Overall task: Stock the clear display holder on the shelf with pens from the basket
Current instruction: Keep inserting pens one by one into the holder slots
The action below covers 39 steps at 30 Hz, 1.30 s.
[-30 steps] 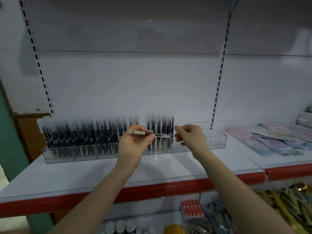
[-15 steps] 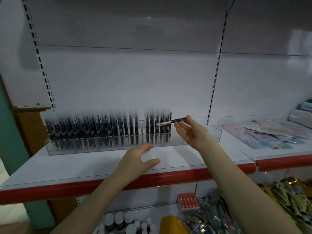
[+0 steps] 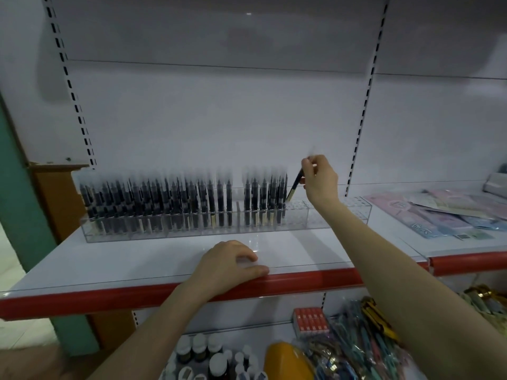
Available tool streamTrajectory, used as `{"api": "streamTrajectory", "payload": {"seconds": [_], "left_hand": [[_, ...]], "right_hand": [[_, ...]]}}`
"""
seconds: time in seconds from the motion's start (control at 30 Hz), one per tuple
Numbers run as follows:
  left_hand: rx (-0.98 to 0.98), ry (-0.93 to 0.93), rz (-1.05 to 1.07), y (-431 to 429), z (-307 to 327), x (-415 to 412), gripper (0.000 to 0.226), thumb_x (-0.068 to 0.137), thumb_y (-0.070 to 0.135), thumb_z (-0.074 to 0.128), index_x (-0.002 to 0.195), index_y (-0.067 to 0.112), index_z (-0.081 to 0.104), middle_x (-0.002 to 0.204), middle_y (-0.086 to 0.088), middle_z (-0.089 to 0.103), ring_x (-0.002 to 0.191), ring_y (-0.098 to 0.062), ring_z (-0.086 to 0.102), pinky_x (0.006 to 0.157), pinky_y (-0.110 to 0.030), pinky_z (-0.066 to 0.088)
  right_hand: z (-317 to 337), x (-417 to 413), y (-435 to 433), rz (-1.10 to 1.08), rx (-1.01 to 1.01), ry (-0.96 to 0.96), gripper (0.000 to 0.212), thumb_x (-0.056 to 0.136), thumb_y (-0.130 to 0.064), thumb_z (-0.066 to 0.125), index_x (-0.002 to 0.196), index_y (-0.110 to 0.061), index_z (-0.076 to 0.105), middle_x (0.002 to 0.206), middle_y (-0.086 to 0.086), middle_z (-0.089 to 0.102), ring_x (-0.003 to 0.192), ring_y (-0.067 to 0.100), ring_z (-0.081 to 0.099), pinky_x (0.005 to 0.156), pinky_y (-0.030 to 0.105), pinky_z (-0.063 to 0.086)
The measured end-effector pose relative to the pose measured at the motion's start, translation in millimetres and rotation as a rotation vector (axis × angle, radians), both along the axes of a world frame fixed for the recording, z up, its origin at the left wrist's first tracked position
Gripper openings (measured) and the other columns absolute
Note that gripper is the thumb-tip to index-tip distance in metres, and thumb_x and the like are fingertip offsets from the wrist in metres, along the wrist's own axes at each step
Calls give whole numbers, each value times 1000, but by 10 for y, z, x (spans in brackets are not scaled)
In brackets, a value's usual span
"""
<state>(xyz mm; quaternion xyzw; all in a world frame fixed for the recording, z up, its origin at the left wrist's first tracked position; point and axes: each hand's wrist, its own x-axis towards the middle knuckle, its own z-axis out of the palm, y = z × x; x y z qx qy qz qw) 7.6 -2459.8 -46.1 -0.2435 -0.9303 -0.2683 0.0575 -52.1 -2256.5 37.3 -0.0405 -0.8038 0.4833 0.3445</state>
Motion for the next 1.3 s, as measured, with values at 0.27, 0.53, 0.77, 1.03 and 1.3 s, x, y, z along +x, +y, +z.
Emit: {"api": "streamTrajectory", "payload": {"seconds": [0.27, 0.53, 0.77, 1.03, 1.3], "left_hand": [[12, 7, 1, -3, -9, -6, 41, 76, 55, 65, 105, 26, 69, 115, 14, 58, 111, -2, 50, 89, -16, 35], [42, 6, 1, -11, -48, -40, 40, 73, 56, 67, 100, 26, 71, 112, 12, 63, 111, -3, 52, 94, -21, 40], [46, 17, -24, -12, -55, -55, 43, 74, 53, 69, 103, 21, 71, 114, 8, 64, 110, -5, 54, 92, -17, 37], [137, 373, -136, -68, -120, 126, 46, 81, 47, 62, 100, 6, 70, 104, -8, 69, 100, -21, 60, 85, -26, 41], [282, 218, -173, -654, -1734, 1061, 36, 85, 30, 48, 88, 1, 69, 85, -13, 68, 79, -26, 61, 75, -29, 43]], "right_hand": [[-80, -151, -54, 77, 195, -170, 28, 98, -20, 42, 100, 5, 55, 93, 18, 60, 89, 40, 63, 81, 52, 51], [-223, -224, -30, 72, 240, -291, 27, 99, -18, 41, 90, 4, 54, 96, 27, 63, 92, 42, 62, 80, 53, 51], [-165, -153, -43, 61, 160, -347, 37, 97, -19, 48, 108, 15, 57, 96, 31, 64, 81, 34, 61, 74, 39, 50], [-510, 762, -181, -70, -119, -66, 17, 96, -14, 44, 95, -3, 57, 79, 5, 62, 79, 21, 64, 81, 42, 55], [-1803, 1959, -957, 68, -349, 5, 19, 97, -13, 48, 79, -14, 54, 66, 3, 59, 59, 11, 61, 57, 25, 52]]}}
